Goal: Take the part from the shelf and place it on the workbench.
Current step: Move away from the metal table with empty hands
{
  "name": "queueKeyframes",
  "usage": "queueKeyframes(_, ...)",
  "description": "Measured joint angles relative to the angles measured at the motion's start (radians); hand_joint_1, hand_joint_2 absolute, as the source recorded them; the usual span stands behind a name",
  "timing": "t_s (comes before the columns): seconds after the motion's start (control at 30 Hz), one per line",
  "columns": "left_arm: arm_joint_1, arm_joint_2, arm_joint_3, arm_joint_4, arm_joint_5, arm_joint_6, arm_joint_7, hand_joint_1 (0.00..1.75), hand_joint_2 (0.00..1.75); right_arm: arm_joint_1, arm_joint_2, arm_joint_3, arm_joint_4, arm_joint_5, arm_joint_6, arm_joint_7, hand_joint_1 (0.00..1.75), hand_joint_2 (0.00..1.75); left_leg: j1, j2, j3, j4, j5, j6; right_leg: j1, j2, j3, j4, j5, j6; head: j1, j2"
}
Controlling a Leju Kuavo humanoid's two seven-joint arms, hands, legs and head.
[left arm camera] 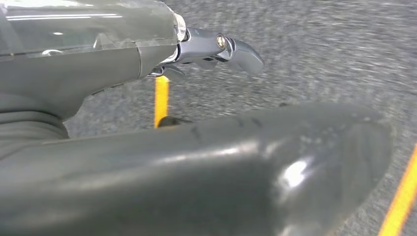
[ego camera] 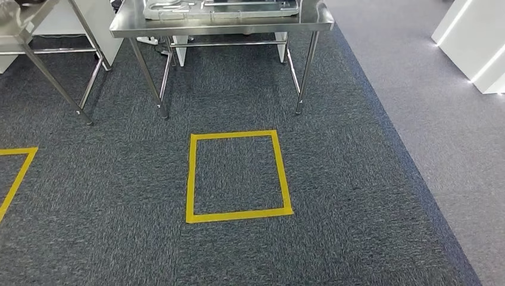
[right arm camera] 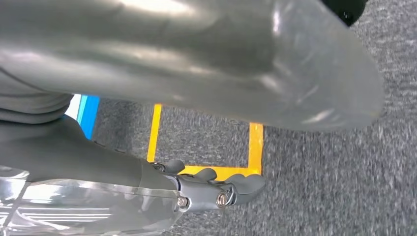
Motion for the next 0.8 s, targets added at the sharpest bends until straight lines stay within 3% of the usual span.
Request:
queueKeyframes(0.1, 0.000, 0.003, 0.002, 0.000, 0.004, -0.009, 0.046, 0.00, 0.00, -0.003, 0.000, -0.002, 0.000, 0.001, 0.005, 0.000, 0.00, 0.00, 0.000, -0.001, -0.007, -0.011, 0.001, 0.022, 0.002, 0.001, -0.007, 0.007, 0.000, 0.018, 0.000, 0.000)
queueKeyframes(0.13, 0.000, 0.004, 0.003, 0.000, 0.004, -0.012, 0.055, 0.00, 0.00, -0.003, 0.000, -0.002, 0.000, 0.002, 0.005, 0.000, 0.00, 0.00, 0.003, -0.001, -0.009, -0.013, 0.005, 0.029, 0.001, 0.003, -0.015, 0.023, -0.012, 0.023, 0.000, 0.000)
queueKeyframes(0.2, -0.001, 0.004, 0.003, 0.001, 0.004, -0.017, 0.060, 0.00, 0.00, -0.003, 0.000, -0.002, 0.000, 0.002, 0.006, 0.000, 0.00, 0.00, 0.005, 0.000, -0.015, -0.017, 0.013, 0.040, -0.002, 0.007, -0.059, 0.116, -0.071, 0.032, 0.000, 0.000)
queueKeyframes(0.27, 0.000, 0.004, 0.003, 0.001, 0.003, -0.021, 0.060, 0.00, 0.00, -0.002, 0.000, -0.003, 0.001, 0.003, 0.006, 0.000, 0.00, 0.00, 0.002, 0.000, -0.023, -0.016, 0.017, 0.044, -0.005, 0.009, -0.126, 0.254, -0.132, 0.038, 0.000, 0.000)
queueKeyframes(0.3, 0.000, 0.004, 0.004, 0.001, 0.003, -0.023, 0.060, 0.00, 0.00, -0.001, 0.000, -0.004, 0.001, 0.003, 0.006, 0.000, 0.00, 0.00, 0.001, 0.000, -0.026, -0.014, 0.018, 0.045, -0.006, 0.009, -0.144, 0.293, -0.139, 0.039, 0.000, 0.000)
queueKeyframes(0.33, 0.001, 0.004, 0.004, 0.001, 0.003, -0.023, 0.060, 0.00, 0.00, 0.000, 0.000, -0.004, 0.001, 0.003, 0.006, 0.000, 0.00, 0.00, 0.000, 0.000, -0.027, -0.012, 0.019, 0.044, -0.007, 0.009, -0.144, 0.293, -0.124, 0.039, 0.000, 0.000)
queueKeyframes(0.37, 0.001, 0.005, 0.004, 0.001, 0.003, -0.024, 0.060, 0.00, 0.00, 0.000, 0.000, -0.004, 0.001, 0.003, 0.006, 0.000, 0.00, 0.00, 0.000, -0.001, -0.027, -0.010, 0.018, 0.043, -0.008, 0.009, -0.123, 0.249, -0.092, 0.037, 0.000, 0.000)
queueKeyframes(0.4, 0.000, 0.005, 0.004, 0.001, 0.003, -0.025, 0.060, 0.00, 0.00, 0.000, 0.000, -0.004, 0.001, 0.003, 0.006, 0.000, 0.00, 0.00, 0.000, -0.001, -0.027, -0.008, 0.018, 0.042, -0.008, 0.009, -0.088, 0.177, -0.052, 0.033, 0.000, 0.000)
queueKeyframes(0.47, -0.001, 0.004, 0.004, 0.001, 0.002, -0.025, 0.059, 0.00, 0.00, -0.002, 0.000, -0.004, 0.001, 0.003, 0.006, 0.000, 0.00, 0.00, -0.003, -0.002, -0.027, -0.005, 0.015, 0.035, -0.003, 0.009, -0.029, 0.047, -0.004, 0.023, 0.000, 0.000)
queueKeyframes(0.5, -0.001, 0.004, 0.004, 0.001, 0.001, -0.025, 0.058, 0.00, 0.00, -0.002, 0.000, -0.004, 0.001, 0.003, 0.006, 0.000, 0.00, 0.00, -0.005, -0.002, -0.028, -0.005, 0.015, 0.030, -0.001, 0.009, -0.017, 0.016, 0.002, 0.019, 0.000, 0.000)
queueKeyframes(0.63, -0.002, 0.005, 0.004, 0.001, -0.005, -0.023, 0.050, 0.00, 0.00, -0.002, 0.000, -0.004, 0.001, 0.003, 0.006, 0.000, 0.00, 0.00, -0.004, -0.002, -0.034, 0.007, 0.007, 0.007, -0.002, 0.008, -0.015, -0.001, 0.011, 0.000, 0.000, 0.000)
queueKeyframes(0.7, -0.002, 0.006, 0.004, 0.001, -0.005, -0.021, 0.045, 0.00, 0.00, -0.002, 0.001, -0.004, 0.001, 0.003, 0.005, -0.001, 0.00, 0.00, -0.001, -0.003, -0.071, 0.087, -0.043, -0.002, -0.007, 0.006, -0.013, -0.008, 0.018, -0.008, 0.000, 0.000)
queueKeyframes(0.77, -0.001, 0.005, 0.004, 0.001, -0.005, -0.019, 0.041, 0.00, 0.00, -0.002, 0.001, -0.004, 0.001, 0.003, 0.005, -0.001, 0.00, 0.00, 0.001, -0.003, -0.136, 0.228, -0.107, -0.009, -0.006, 0.006, -0.015, -0.008, 0.018, -0.011, 0.000, 0.000)
queueKeyframes(0.8, 0.000, 0.006, 0.004, 0.001, -0.005, -0.018, 0.040, 0.00, 0.00, -0.002, 0.001, -0.004, 0.001, 0.003, 0.004, -0.001, 0.00, 0.00, 0.002, -0.003, -0.161, 0.279, -0.119, -0.011, -0.005, 0.006, -0.016, -0.007, 0.018, -0.011, 0.000, 0.000)
